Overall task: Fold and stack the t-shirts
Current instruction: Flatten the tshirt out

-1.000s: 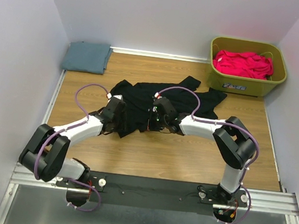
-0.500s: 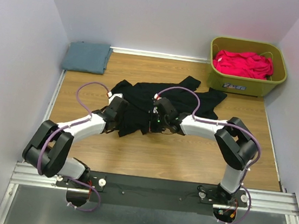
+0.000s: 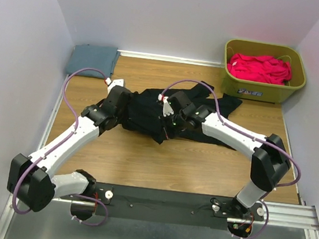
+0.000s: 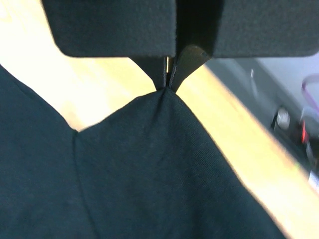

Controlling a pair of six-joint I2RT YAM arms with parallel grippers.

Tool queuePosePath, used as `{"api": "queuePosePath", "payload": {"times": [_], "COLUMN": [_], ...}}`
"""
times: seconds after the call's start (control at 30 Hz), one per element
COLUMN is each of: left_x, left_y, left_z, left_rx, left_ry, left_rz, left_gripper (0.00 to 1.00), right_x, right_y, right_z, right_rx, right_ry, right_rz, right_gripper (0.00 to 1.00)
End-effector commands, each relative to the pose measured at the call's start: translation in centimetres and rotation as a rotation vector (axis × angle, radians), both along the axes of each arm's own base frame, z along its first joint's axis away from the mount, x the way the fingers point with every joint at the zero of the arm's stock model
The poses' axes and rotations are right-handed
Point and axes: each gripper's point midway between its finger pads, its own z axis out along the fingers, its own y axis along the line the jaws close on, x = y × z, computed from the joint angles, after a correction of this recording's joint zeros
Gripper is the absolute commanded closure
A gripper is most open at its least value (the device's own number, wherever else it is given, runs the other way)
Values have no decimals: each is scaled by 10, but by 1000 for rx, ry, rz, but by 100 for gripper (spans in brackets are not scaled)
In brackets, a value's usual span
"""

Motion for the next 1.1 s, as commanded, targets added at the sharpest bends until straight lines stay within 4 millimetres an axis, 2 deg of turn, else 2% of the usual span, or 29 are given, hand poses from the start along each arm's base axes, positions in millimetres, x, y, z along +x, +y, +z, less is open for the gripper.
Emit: {"api": "queuePosePath", "payload": {"times": [0.0,0.07,0.17,0.2,0.27,0.3,0.33,0.37,0.4,0.43,0.47,0.53,0.6,0.67,0.73,0.9,1.07], "left_x": [-17,-22,-21,-17,-10,-1,4,13,13,22,27,36,44,44,41,37,51], "left_y": [9,4,-1,-5,-5,-7,-7,-10,-8,-10,-11,-10,-13,-13,-11,-14,-8], "left_z": [-3,-11,-27,-31,-40,-46,-48,-47,-54,-61,-61,-59,-45,-39,-48,-82,-105], "left_rx": [51,49,45,38,54,67,76,82,101,108,117,127,102,94,98,111,129], "left_ry": [77,117,145,135,135,131,130,106,123,117,105,88,35,12,24,98,122], "left_rz": [-25,-61,-86,-92,-85,-79,-80,-81,-79,-75,-73,-53,-42,-39,-37,-54,-28], "left_gripper": [100,100,97,97,95,93,91,80,73,66,56,45,32,32,32,38,47], "right_x": [-49,-63,-62,-49,-35,-21,-12,4,12,20,28,42,50,52,51,60,74], "right_y": [-18,-17,-21,-27,-32,-40,-44,-51,-55,-60,-62,-69,-68,-67,-69,-82,-91], "right_z": [0,-1,-12,-24,-32,-42,-45,-46,-48,-49,-47,-41,-33,-30,-32,-48,-67], "right_rx": [-37,-11,-45,-106,-141,-176,-190,-214,-232,-254,-262,-272,-232,-213,-187,-209,-208], "right_ry": [159,219,233,215,210,209,202,181,169,148,124,79,52,39,68,58,62], "right_rz": [210,280,268,207,141,83,47,-15,-48,-79,-111,-149,-152,-154,-148,-193,-260], "right_gripper": [99,99,97,97,97,96,93,82,78,73,66,61,57,56,56,56,56]}}
